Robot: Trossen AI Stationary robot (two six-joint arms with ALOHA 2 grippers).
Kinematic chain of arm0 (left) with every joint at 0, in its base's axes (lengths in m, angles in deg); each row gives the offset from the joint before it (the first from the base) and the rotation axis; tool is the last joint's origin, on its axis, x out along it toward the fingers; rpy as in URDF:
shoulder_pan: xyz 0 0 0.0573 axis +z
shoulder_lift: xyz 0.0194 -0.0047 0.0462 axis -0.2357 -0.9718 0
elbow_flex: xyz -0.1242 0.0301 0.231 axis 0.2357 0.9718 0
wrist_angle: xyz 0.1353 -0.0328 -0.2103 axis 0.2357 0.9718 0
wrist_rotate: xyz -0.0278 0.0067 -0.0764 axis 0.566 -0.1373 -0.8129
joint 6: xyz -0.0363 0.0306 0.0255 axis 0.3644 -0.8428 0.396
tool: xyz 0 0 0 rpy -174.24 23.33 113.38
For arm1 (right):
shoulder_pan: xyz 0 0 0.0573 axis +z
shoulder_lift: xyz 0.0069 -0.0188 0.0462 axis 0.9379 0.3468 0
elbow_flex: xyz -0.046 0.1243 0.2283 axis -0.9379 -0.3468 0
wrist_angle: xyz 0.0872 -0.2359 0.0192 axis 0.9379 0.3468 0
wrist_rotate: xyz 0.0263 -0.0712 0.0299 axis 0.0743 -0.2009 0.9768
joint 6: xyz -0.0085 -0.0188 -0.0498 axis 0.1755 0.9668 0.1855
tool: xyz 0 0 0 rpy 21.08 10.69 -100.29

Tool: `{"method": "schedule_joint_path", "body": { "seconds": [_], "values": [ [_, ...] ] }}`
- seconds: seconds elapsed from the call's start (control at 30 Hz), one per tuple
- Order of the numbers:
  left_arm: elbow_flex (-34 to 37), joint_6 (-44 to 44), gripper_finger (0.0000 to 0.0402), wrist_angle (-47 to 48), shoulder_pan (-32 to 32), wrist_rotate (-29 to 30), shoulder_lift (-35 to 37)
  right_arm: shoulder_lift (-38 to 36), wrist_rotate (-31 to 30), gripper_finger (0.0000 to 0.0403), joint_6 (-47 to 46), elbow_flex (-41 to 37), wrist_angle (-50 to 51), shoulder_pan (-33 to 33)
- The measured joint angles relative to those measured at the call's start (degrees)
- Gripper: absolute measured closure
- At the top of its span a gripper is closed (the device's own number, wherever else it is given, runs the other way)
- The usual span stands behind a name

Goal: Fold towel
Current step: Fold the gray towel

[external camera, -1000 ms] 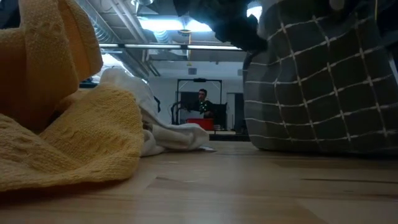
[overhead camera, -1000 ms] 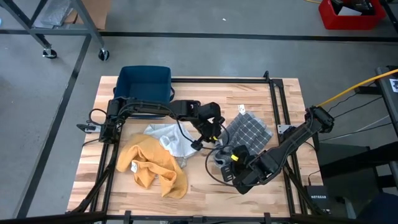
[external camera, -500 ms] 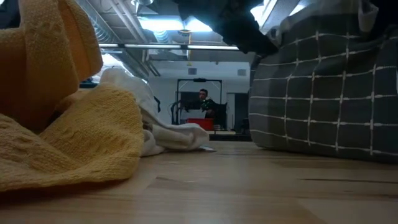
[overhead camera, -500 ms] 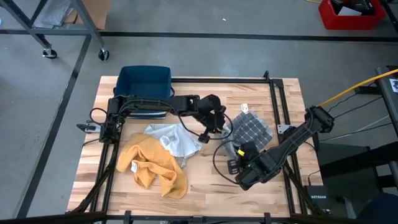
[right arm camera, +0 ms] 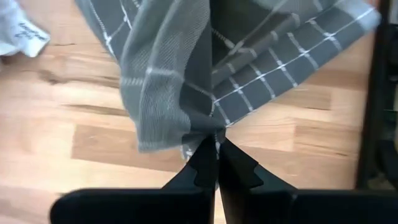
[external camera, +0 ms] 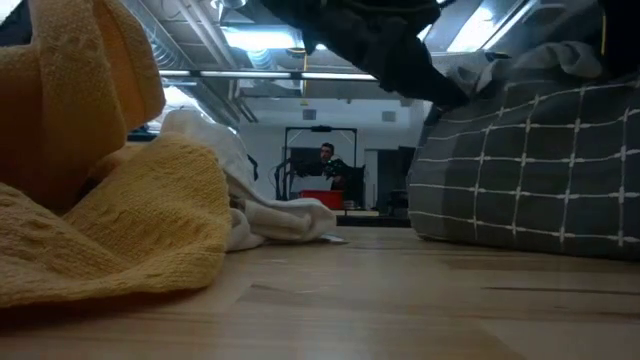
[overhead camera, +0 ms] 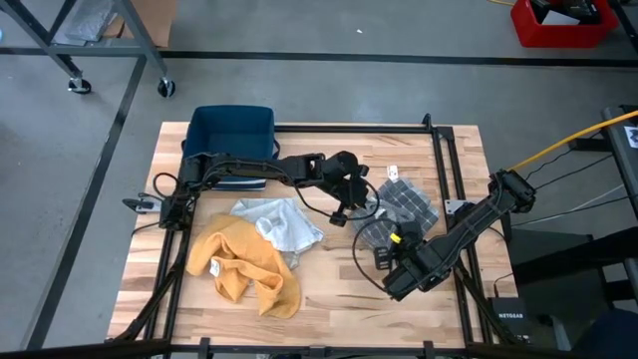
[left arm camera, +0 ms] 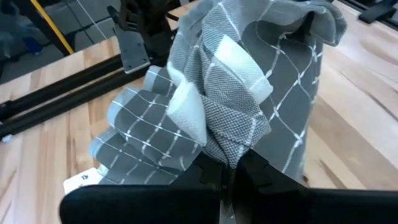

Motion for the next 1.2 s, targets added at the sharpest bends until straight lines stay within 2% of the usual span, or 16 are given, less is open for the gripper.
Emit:
{"method": "schedule_joint_path", "body": {
  "seconds": [0.13,0.33,0.67,0.97,1.2],
  "values": [
    [0.0,0.2,0.0401,-3.8,0.7,-0.1,-1.2,0.0,2.3,0.0394,-0.1,0.0,3.3,0.0],
    [0.1,-0.5,0.0401,-7.1,1.4,0.4,-2.4,0.0,2.0,0.0394,-1.1,-1.1,4.1,0.0],
    [0.1,-5.1,0.0401,-8.7,1.4,0.7,-3.8,0.1,3.9,0.0394,-2.8,-6.1,4.3,-0.1],
    [0.0,-6.6,0.0401,-17.0,1.6,3.1,-7.0,0.1,5.3,0.0394,-2.6,-11.2,4.3,-0.1],
    [0.0,-11.2,0.0401,-18.1,1.7,4.4,-7.9,0.1,5.1,0.0394,-2.6,-16.7,4.3,-0.1]
  ]
}}
